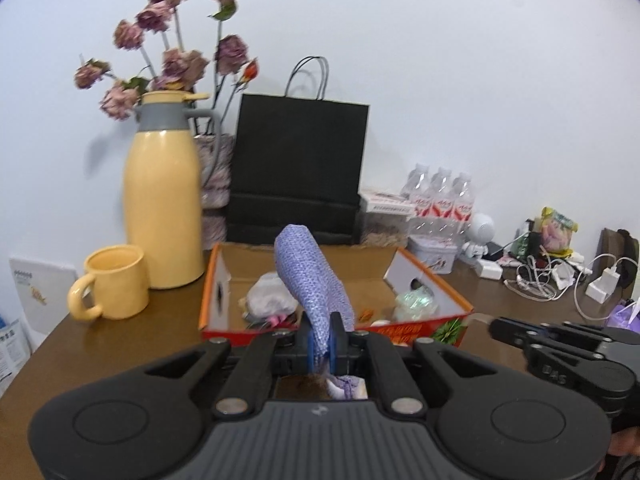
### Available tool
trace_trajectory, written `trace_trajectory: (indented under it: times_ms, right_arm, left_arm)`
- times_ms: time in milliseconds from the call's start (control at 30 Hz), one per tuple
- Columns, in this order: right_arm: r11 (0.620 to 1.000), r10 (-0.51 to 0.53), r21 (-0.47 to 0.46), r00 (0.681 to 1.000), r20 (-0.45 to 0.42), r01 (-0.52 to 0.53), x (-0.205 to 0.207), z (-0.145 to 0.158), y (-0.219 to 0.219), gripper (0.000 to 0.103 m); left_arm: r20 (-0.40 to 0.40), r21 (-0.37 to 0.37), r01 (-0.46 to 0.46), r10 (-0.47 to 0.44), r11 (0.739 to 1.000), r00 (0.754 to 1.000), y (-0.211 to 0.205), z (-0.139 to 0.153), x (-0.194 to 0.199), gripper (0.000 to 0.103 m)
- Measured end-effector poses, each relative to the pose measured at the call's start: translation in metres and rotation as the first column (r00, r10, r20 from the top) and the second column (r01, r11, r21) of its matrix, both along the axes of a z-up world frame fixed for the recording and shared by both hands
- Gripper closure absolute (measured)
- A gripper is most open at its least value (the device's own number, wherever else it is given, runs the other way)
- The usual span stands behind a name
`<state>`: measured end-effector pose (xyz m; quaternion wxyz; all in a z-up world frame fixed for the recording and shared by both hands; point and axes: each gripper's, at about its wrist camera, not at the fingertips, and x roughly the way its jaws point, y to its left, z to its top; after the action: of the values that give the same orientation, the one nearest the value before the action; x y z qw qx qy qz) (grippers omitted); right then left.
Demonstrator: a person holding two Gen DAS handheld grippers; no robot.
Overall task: Organize objects
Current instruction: 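Grasp the purple pouch with the left gripper and lift it toward the box, then carry the purple pouch over the box and open the left gripper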
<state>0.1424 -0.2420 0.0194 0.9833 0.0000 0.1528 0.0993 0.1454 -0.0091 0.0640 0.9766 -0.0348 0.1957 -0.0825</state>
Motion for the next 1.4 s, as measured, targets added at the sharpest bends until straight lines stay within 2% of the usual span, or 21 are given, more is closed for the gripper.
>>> trace_trajectory:
  times_ms: [233, 567, 933, 1233, 1333, 1367, 1400]
  right_arm:
    - [1.0, 0.009, 0.014, 1.0, 0.028, -0.009, 0.039, 0.013, 0.009, 0.1]
    - [0.999, 0.041, 0.003, 0.999, 0.01, -0.041, 0.101, 0.013, 0.017, 0.1]
    - [0.999, 0.031, -0.027, 0.997, -0.067, -0.033, 0.159, -0.001, 0.017, 0.1]
    - [0.997, 0.059, -0.046, 0.99, -0.125, -0.065, 0.177, -0.012, 0.021, 0.099]
    - [0.996, 0.062, -0.055, 0.987, -0.151, -0.07, 0.18, -0.015, 0.021, 0.096]
    - [0.996, 0.061, -0.054, 0.986, -0.157, -0.071, 0.18, -0.015, 0.021, 0.093]
    - [0.996, 0.061, -0.056, 0.985, -0.164, -0.071, 0.181, -0.016, 0.021, 0.08]
  left_arm:
    - [0.037, -0.017, 0.03, -0.03, 0.999, 0.999, -0.022, 0.008, 0.038, 0.098]
    - [0.031, -0.035, 0.035, -0.034, 0.999, 0.999, -0.035, 0.0, 0.103, 0.098]
    - [-0.016, 0.024, 0.038, -0.038, 0.999, 0.999, -0.045, -0.019, 0.166, 0.097]
    - [-0.053, 0.061, 0.015, -0.012, 0.998, 0.998, -0.04, -0.035, 0.186, 0.097]
    - [-0.063, 0.091, -0.022, 0.028, 0.996, 0.998, -0.04, -0.038, 0.189, 0.086]
    - [-0.063, 0.112, -0.043, 0.05, 0.993, 0.997, -0.041, -0.039, 0.19, 0.07]
    - [-0.057, 0.136, -0.067, 0.075, 0.988, 0.996, -0.042, -0.039, 0.191, 0.044]
